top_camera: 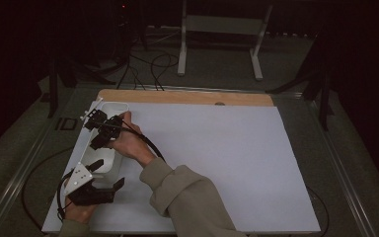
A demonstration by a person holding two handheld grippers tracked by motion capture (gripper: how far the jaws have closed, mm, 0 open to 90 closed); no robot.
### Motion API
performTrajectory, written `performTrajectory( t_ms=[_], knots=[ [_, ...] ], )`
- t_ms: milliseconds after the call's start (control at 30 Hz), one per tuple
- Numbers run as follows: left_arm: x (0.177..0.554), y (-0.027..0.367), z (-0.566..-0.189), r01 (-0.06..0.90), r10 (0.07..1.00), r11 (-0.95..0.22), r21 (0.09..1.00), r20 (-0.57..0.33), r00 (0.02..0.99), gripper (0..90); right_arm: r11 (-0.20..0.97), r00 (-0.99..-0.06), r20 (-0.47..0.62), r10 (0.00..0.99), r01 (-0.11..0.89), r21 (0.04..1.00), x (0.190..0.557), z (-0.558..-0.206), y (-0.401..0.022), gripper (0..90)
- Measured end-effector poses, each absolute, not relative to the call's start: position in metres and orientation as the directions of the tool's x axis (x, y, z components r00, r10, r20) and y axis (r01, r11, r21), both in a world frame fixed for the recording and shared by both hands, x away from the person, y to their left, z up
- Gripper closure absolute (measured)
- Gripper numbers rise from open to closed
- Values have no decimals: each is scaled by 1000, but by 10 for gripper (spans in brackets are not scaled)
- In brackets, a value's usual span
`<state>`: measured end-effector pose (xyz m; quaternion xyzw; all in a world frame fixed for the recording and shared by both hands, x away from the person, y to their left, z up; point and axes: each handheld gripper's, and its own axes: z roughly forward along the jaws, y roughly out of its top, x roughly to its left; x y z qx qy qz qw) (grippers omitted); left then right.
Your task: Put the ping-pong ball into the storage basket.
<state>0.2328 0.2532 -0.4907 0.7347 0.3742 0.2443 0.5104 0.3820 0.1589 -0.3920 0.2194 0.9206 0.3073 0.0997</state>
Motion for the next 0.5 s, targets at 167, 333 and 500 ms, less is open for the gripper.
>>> performTrajectory(
  t_ms=[167,333,500],
  knots=[
    [233,253,-491,300,799,-199,933,-23,600,41,708,-881,-29,472,359,608,384,-392,154,102],
    [233,253,-491,300,800,-205,932,-18,600,42,708,-882,-33,471,355,610,384,-389,148,91],
    [233,253,-491,299,800,-207,931,-14,599,41,706,-883,-30,468,353,614,383,-386,141,86]
  ],
)
